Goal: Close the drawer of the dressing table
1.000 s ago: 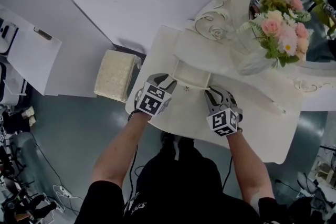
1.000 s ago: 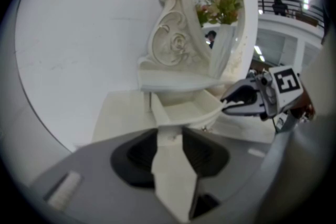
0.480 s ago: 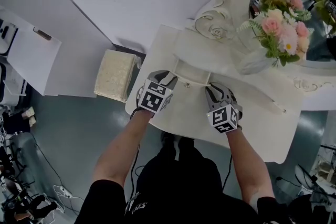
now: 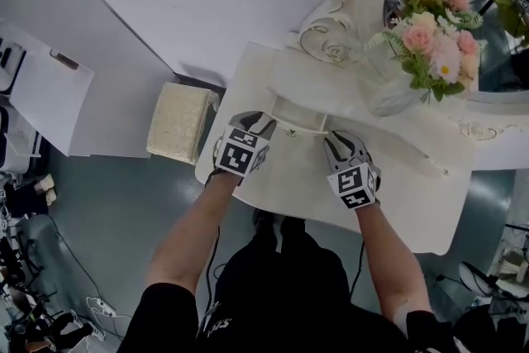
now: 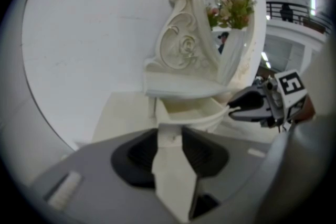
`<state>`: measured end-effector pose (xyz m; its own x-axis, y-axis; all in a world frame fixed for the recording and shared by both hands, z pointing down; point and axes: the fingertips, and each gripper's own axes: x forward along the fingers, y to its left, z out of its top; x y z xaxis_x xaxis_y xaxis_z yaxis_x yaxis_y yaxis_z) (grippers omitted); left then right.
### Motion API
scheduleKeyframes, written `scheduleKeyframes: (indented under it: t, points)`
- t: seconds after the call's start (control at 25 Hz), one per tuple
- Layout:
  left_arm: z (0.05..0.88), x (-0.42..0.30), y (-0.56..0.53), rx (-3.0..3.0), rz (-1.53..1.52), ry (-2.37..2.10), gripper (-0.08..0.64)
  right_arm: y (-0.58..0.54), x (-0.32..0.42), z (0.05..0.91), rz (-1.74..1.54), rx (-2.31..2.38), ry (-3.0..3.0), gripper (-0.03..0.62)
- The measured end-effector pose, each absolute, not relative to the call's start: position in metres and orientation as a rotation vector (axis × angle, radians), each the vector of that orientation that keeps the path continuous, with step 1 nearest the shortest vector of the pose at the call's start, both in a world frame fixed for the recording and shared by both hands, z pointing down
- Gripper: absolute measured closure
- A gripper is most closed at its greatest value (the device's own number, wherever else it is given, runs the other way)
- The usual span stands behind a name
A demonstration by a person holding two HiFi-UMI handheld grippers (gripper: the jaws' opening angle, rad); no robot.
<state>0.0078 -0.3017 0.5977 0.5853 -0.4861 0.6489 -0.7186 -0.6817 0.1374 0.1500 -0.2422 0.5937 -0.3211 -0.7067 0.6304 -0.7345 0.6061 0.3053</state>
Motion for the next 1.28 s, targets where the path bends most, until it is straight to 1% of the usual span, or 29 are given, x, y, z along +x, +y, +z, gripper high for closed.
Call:
scheduleKeyframes:
  t: [0.16, 0.4, 0.76, 0.8, 0.96, 1.28]
  points:
    - [0.595, 0.005, -0.301, 2.429, 0.806, -1.013, 0.407, -0.237, 0.152, 0.583, 0.071, 1.166, -2.101, 0.515]
    - [0.596, -0.001, -0.286, 2.402, 0.765, -1.009, 0.408, -0.235, 0.14, 0.582, 0.122, 1.175, -2.15, 0.564]
    - [0.599, 0.016, -0.285, 2.41, 0.753, -0.978, 0.414, -0.239, 0.139, 0.59, 0.163, 1.174, -2.168, 0.572]
    - [0.599, 0.018, -0.286, 2.412, 0.751, -0.976, 0.414, -0.24, 0.139, 0.59, 0.162, 1.174, -2.171, 0.584]
    - [0.599, 0.022, -0.292, 2.412, 0.753, -0.983, 0.417, -0.243, 0.14, 0.589, 0.162, 1.173, -2.179, 0.591]
    - [0.599, 0.025, -0.301, 2.401, 0.743, -0.989, 0.426, -0.251, 0.145, 0.586, 0.178, 1.203, -2.165, 0.583]
